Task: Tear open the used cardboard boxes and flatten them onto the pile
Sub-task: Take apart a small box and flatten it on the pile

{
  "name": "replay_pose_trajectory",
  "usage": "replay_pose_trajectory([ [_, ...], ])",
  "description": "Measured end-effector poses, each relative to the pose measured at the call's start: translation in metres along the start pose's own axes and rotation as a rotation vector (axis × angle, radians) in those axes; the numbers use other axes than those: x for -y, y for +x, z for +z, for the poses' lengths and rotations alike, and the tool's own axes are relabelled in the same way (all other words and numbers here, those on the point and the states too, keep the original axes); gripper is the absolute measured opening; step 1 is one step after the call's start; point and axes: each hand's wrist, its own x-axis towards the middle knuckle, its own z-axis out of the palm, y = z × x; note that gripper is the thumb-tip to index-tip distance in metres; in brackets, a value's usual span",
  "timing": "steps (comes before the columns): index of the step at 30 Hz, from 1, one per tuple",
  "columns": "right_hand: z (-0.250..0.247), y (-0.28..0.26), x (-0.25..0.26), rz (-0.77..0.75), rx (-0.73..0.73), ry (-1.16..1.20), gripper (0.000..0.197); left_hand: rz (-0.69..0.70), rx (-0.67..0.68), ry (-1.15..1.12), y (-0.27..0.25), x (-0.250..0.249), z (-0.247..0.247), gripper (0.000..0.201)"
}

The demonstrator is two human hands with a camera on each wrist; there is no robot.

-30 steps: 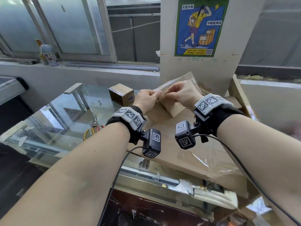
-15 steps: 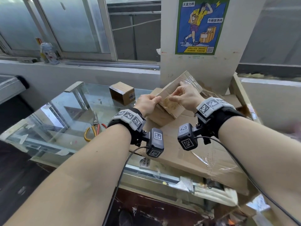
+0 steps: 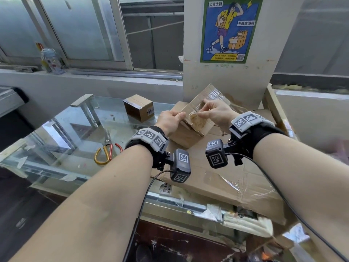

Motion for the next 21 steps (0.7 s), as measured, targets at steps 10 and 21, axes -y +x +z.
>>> replay_pose_trajectory([
  [10,0.009,-0.016,0.003,-0.012,-0.015,0.385,0.034,-0.063,-0.002,-0.069,-0.003,0.000,-0.002,0.028],
  [21,0.014,-0.017,0.016,-0.199,-0.026,-0.565,0.016,-0.012,0.012,0.043,-0.006,-0.013,0.006,0.024],
])
